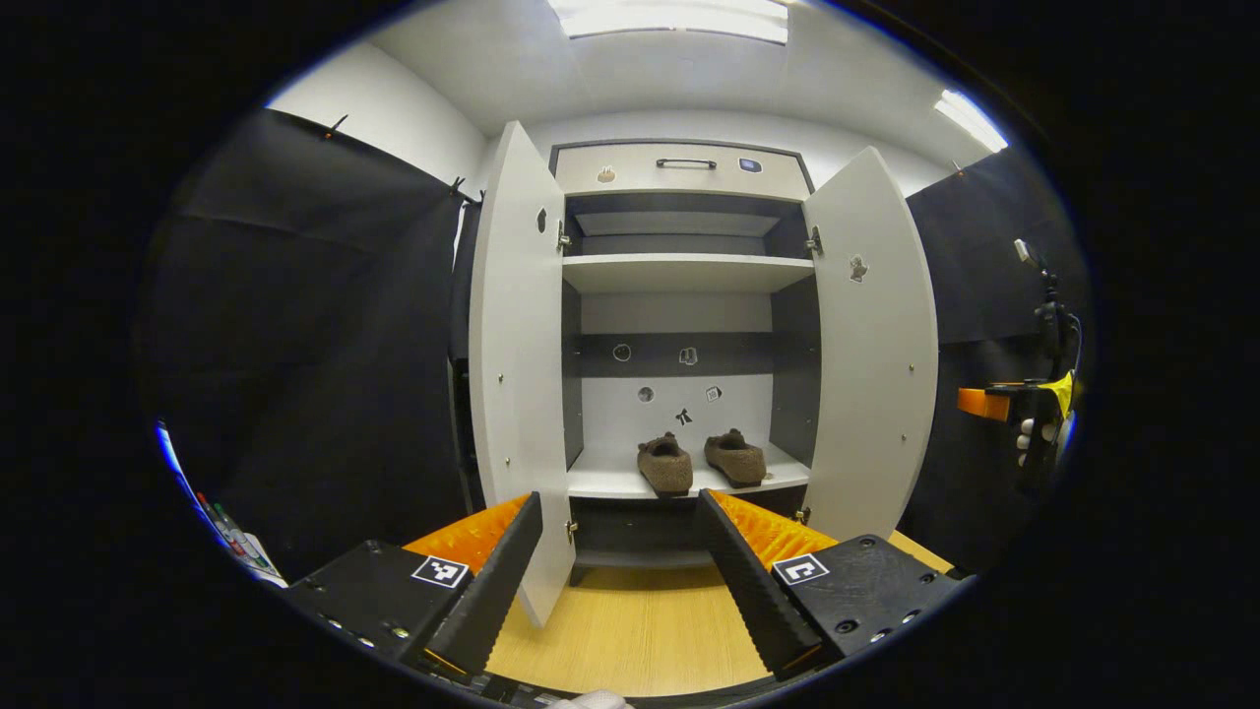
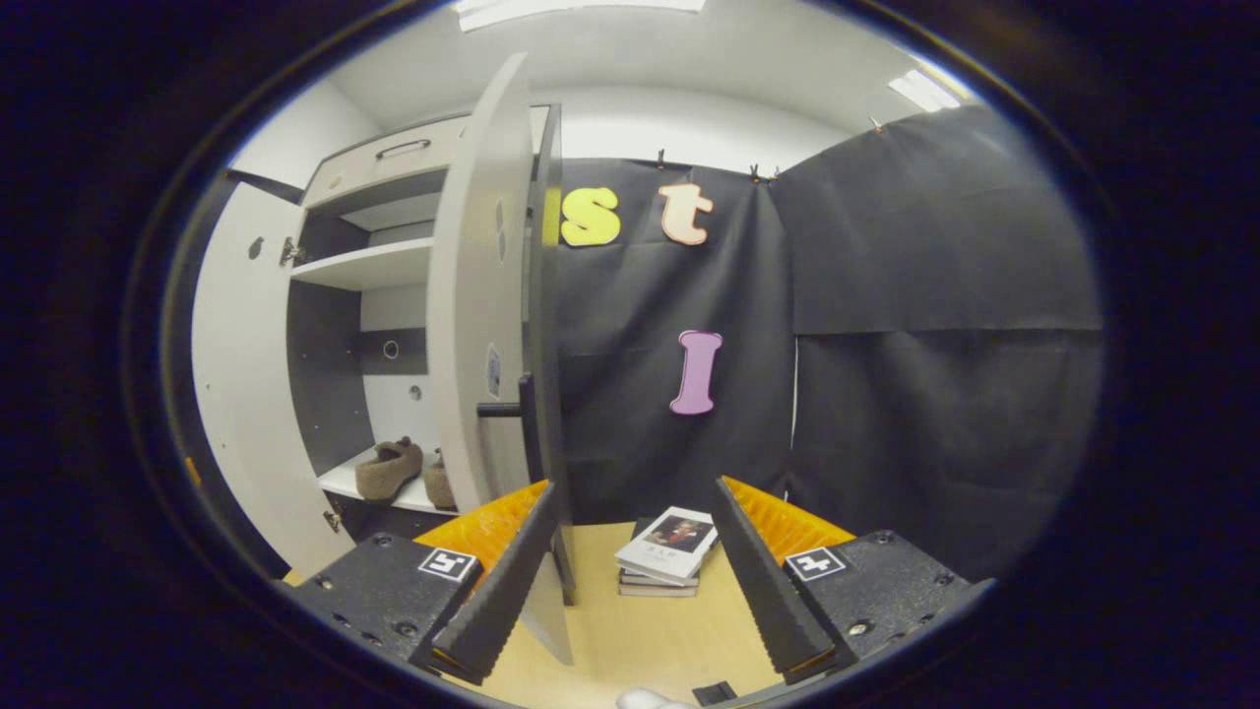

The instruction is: Grab one shoe with the right hand and put it into the shoe cabinet, grab the other shoe with the left hand and put it into the shoe cabinet; then close the right door with the right hand and the left door with the left hand.

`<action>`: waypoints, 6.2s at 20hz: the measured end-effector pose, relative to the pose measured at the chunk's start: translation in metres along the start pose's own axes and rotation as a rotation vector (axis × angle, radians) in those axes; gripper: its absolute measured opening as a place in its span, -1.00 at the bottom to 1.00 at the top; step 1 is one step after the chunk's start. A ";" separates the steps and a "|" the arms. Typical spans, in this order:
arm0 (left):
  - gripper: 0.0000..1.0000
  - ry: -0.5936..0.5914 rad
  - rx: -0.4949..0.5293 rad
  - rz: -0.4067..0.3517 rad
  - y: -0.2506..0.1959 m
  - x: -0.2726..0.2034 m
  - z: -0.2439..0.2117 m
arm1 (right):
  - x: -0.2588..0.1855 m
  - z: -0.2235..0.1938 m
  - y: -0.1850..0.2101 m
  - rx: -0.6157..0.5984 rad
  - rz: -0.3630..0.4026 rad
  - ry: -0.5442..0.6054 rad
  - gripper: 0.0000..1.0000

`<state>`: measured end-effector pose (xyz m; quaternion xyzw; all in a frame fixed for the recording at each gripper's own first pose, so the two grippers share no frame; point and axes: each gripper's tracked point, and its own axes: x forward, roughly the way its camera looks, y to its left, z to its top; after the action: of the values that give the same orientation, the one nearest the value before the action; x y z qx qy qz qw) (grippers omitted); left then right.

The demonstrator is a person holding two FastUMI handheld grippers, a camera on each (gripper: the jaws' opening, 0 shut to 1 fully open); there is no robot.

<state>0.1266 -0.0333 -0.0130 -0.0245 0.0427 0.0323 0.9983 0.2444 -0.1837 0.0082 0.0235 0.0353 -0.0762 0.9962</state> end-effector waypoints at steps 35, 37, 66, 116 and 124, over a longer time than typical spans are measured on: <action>0.92 0.060 -0.003 0.042 0.126 -0.011 -0.029 | -0.066 -0.035 0.189 -0.038 0.224 0.027 0.86; 0.92 0.064 0.008 0.032 0.138 -0.004 -0.035 | -0.087 -0.043 0.190 -0.057 0.204 0.024 0.94; 0.77 -0.045 0.133 0.113 0.244 0.171 0.006 | -0.171 -0.110 0.143 -0.008 -0.006 0.163 0.93; 0.92 0.020 0.050 -0.099 0.017 -0.059 0.023 | -0.203 -0.030 0.080 0.023 0.165 -0.007 0.95; 0.92 0.027 0.039 -0.016 -0.002 -0.133 0.022 | -0.237 -0.036 0.052 0.017 0.235 0.012 0.95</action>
<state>-0.0041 -0.0427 0.0207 -0.0056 0.0564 0.0234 0.9981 0.0163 -0.0946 -0.0083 0.0364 0.0375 0.0410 0.9978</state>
